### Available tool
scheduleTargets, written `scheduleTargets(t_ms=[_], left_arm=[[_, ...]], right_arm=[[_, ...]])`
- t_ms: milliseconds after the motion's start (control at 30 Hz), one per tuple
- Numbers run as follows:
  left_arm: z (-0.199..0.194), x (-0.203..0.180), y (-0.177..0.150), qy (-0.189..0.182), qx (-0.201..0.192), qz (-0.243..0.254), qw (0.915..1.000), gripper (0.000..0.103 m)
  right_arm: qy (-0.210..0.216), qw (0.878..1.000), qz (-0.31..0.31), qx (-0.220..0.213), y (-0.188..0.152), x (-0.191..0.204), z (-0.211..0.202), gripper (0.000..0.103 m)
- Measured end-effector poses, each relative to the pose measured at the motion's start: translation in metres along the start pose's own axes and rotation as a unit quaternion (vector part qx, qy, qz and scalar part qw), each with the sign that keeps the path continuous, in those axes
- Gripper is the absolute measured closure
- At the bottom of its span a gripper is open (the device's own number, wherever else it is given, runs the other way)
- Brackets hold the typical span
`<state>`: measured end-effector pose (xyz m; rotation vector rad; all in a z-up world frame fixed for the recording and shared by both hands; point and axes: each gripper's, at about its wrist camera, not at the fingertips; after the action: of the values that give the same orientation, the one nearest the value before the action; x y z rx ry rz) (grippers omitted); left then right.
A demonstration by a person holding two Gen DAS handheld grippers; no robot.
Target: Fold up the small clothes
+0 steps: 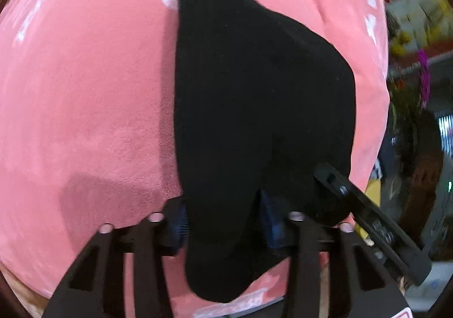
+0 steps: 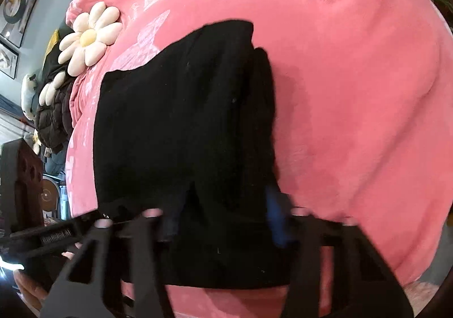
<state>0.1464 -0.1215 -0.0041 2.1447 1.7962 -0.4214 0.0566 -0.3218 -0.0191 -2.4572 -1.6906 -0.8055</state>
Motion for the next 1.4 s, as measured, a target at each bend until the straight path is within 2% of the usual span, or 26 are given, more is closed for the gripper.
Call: scheduleTargets(t_ms=[33,67,133,200,300,400,433,467,500,567,633,667,767,800,833,900,967,1033,1067,1133,1200,1233,1267,1333,1400], left_arm=[[-0.005,0.000,-0.002,-0.006,-0.001,0.007,1.0000,0.081],[-0.011,0.000,-0.005,-0.011,-0.004,0.008,0.9999,0.084],[-0.027,0.004,-0.014,-0.013,-0.016,0.010,0.9997,0.085],[-0.049,0.009,-0.031,0.009,-0.029,0.021,0.9993,0.085],[-0.070,0.023,-0.060,0.019,-0.020,0.025,0.9993,0.084],[-0.060,0.048,-0.092,0.049,0.015,0.009,0.9987,0.077],[-0.052,0.057,-0.097,0.067,0.030,0.005,0.9973,0.075],[-0.040,0.066,-0.103,0.094,0.044,-0.001,0.9946,0.075],[-0.032,0.074,-0.109,0.100,0.045,-0.004,0.9939,0.074],[-0.033,0.081,-0.114,0.075,0.028,-0.021,0.9965,0.068],[-0.041,0.088,-0.116,0.059,0.011,-0.047,0.9971,0.058],[-0.048,0.089,-0.113,0.049,-0.003,-0.055,0.9973,0.056],[-0.063,0.086,-0.097,0.049,-0.038,-0.053,0.9967,0.047],[-0.065,0.084,-0.089,0.048,-0.048,-0.046,0.9966,0.045],[-0.064,0.080,-0.083,0.047,-0.052,-0.041,0.9967,0.037],[-0.058,0.077,-0.065,0.042,-0.054,-0.038,0.9969,0.033],[-0.046,0.079,-0.054,0.024,-0.042,-0.043,0.9979,0.033],[-0.035,0.078,-0.049,0.008,-0.034,-0.048,0.9983,0.036],[-0.031,0.076,-0.050,0.001,-0.030,-0.050,0.9983,0.043],[-0.028,0.074,-0.054,-0.008,-0.032,-0.050,0.9982,0.050],[-0.034,0.074,-0.056,-0.017,-0.038,-0.042,0.9982,0.065],[-0.036,0.070,-0.059,-0.023,-0.041,-0.041,0.9981,0.076],[-0.040,0.069,-0.058,-0.037,-0.043,-0.043,0.9974,0.079],[-0.056,0.072,-0.060,-0.060,-0.053,-0.048,0.9957,0.081],[-0.086,0.073,-0.068,-0.058,-0.079,-0.039,0.9944,0.081]], right_arm=[[-0.003,1.000,-0.008,-0.006,-0.002,0.006,-0.005,0.084],[0.005,1.000,-0.016,-0.010,-0.004,0.014,-0.012,0.084],[0.027,0.999,-0.023,-0.015,-0.012,0.025,-0.027,0.085],[0.044,0.999,-0.031,-0.011,-0.025,0.037,-0.038,0.085],[0.053,0.997,-0.044,0.019,-0.060,0.054,-0.037,0.085],[0.024,0.996,-0.044,0.073,-0.097,0.055,-0.007,0.079],[-0.006,0.995,-0.037,0.090,-0.106,0.050,0.005,0.077],[-0.016,0.995,-0.030,0.095,-0.108,0.048,0.009,0.075],[-0.015,0.995,-0.020,0.096,-0.107,0.046,0.009,0.071],[-0.018,0.997,-0.014,0.074,-0.098,0.049,-0.004,0.068],[-0.040,0.998,-0.021,0.032,-0.088,0.054,-0.023,0.042],[-0.046,0.999,-0.024,0.016,-0.082,0.055,-0.029,0.037],[-0.039,0.999,-0.030,0.009,-0.063,0.058,-0.028,0.034],[-0.041,0.999,-0.030,0.013,-0.054,0.058,-0.020,0.029],[-0.046,0.998,-0.027,0.015,-0.053,0.056,-0.016,0.028],[-0.045,0.999,-0.017,0.023,-0.042,0.051,0.000,0.028],[-0.026,0.999,-0.008,0.031,-0.039,0.045,0.010,0.034],[-0.005,0.999,0.008,0.032,-0.045,0.039,0.016,0.049],[0.002,1.000,0.008,0.029,-0.046,0.039,0.017,0.054],[0.014,0.999,0.002,0.029,-0.046,0.041,0.016,0.075],[0.020,0.999,-0.007,0.024,-0.045,0.047,0.012,0.084],[0.025,0.999,-0.012,0.017,-0.042,0.060,0.010,0.086],[0.033,0.999,-0.014,0.013,-0.042,0.065,0.004,0.086],[0.057,0.998,-0.026,-0.005,-0.041,0.082,-0.014,0.087],[0.078,0.996,-0.049,-0.021,-0.041,0.103,-0.031,0.087]])
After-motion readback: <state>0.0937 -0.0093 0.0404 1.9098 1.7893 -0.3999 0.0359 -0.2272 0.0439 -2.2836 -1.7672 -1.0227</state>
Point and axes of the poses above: each gripper's, at about its wrist camera, not at the fingertips, and z roughly the way its jaws point, x to its left, y to its top, and after that the axes turned 8 degrees about x, right-handed
